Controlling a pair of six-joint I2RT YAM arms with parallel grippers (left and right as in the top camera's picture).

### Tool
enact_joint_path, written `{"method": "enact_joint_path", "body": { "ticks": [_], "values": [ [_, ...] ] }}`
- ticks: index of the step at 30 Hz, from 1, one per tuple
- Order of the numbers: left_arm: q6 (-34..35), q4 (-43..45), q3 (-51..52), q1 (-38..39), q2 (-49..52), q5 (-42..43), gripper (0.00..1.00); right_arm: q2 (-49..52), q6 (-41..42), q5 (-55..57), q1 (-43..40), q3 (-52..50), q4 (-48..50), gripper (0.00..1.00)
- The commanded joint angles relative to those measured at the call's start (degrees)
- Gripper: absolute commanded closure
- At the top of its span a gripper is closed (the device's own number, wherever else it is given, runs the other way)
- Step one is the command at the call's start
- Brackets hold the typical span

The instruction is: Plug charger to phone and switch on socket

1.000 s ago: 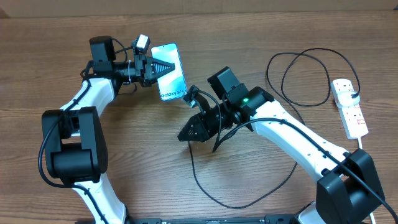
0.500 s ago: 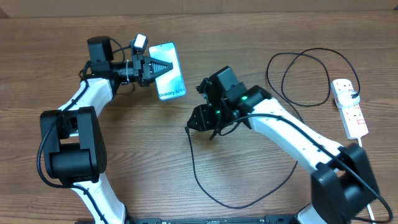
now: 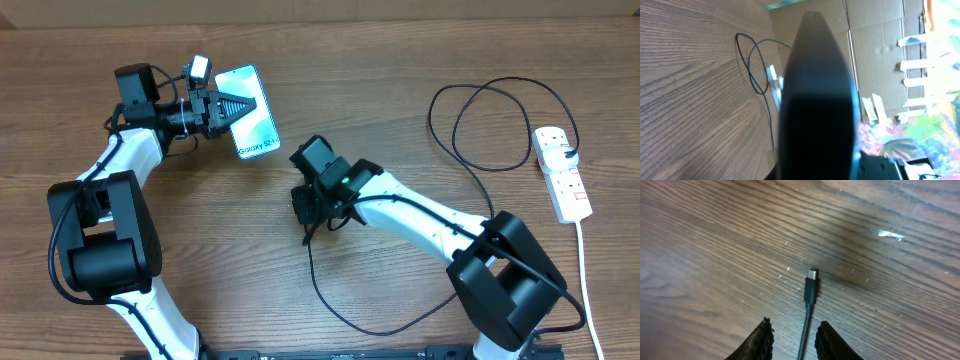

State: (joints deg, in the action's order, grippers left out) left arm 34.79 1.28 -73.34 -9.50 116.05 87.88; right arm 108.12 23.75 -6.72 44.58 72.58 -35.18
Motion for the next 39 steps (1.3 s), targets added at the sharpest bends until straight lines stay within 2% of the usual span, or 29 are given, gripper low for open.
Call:
{"method": "enact_joint_path", "body": {
  "ticks": [1,5,19,22,35,39],
  "values": [
    [-1.84,0.04,0.33,-0.28,-0.98,1.97,0.96,1.46,0.52,8.24,2.58,-0.2,0.52,0.71],
    [-1.81,0.02,0.33,-0.28,-0.98,2.05,0.96,3.98,1.97,11.91,4.44,-0.2,1.33,0.71],
    [-1.84,-0.68,0.33,-0.28,-0.98,2.19,0.96,7.87,1.99,11.8,4.48,-0.2,4.92,0.72],
    [-1.84,-0.68,0.33,-0.28,-0.98,2.19,0.96,7.93,2.01,11.8,4.48,-0.2,4.68,0.76],
    [-1.86,-0.68,0.33,-0.26,-0.98,2.16,0.96,7.89,4.96,7.98,2.16,-0.09,2.29,0.76],
    [-1.86,-0.68,0.33,-0.26,-0.98,2.16,0.96,7.89,4.96,6.99,1.64,-0.09,2.29,0.83]
  ]
}}
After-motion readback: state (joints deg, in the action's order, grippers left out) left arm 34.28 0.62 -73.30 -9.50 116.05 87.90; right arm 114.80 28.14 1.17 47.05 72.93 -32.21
